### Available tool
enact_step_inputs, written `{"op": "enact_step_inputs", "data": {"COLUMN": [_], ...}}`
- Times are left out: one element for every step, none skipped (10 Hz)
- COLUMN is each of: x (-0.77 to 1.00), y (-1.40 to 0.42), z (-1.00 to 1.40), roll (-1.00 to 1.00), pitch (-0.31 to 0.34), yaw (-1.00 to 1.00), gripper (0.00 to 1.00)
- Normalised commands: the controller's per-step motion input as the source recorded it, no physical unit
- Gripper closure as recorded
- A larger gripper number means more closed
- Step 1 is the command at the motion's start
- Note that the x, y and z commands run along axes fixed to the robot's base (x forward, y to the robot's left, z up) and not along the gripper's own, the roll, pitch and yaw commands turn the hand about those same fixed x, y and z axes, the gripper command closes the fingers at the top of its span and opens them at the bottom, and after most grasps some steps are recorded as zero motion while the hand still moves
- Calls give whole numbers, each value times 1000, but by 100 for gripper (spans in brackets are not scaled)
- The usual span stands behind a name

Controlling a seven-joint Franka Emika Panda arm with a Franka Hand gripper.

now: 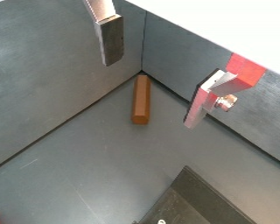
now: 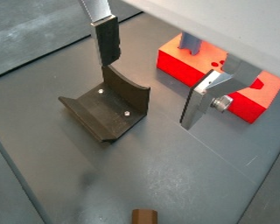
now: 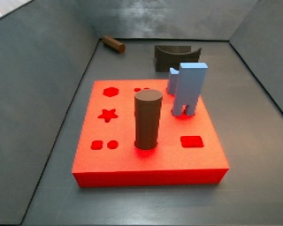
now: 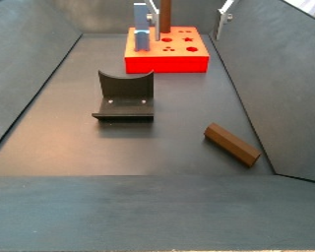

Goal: Pick up the hexagon object. Move up. Place the hexagon object on the fixture. Regrasp the hexagon object. Move to above the board. Insert the hexagon object.
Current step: Pick up the hexagon object.

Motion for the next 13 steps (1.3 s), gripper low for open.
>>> {"op": "enact_step_inputs", "data": {"x": [-817, -306, -369, -443, -489, -503, -497, -317, 0, 257, 234, 400, 457], "y": [380, 597, 574, 577, 566, 557, 563, 520, 451, 31, -11, -26, -26], "z": [-240, -474, -589, -700, -786, -831, -800, -806, -931, -900, -849, -934, -949], "roll": [76, 0, 0, 0, 0, 0, 0, 0, -66, -84, -130, -97, -96], "pitch": [0, -44, -111, -144, -156, -156, -133, -74, 0, 0, 13, 20, 26], "yaw": [-54, 514, 551, 520, 497, 486, 463, 523, 629, 700, 529, 500, 446], "gripper": [0, 0, 0, 0, 0, 0, 0, 0, 0, 0, 0, 0, 0]}}
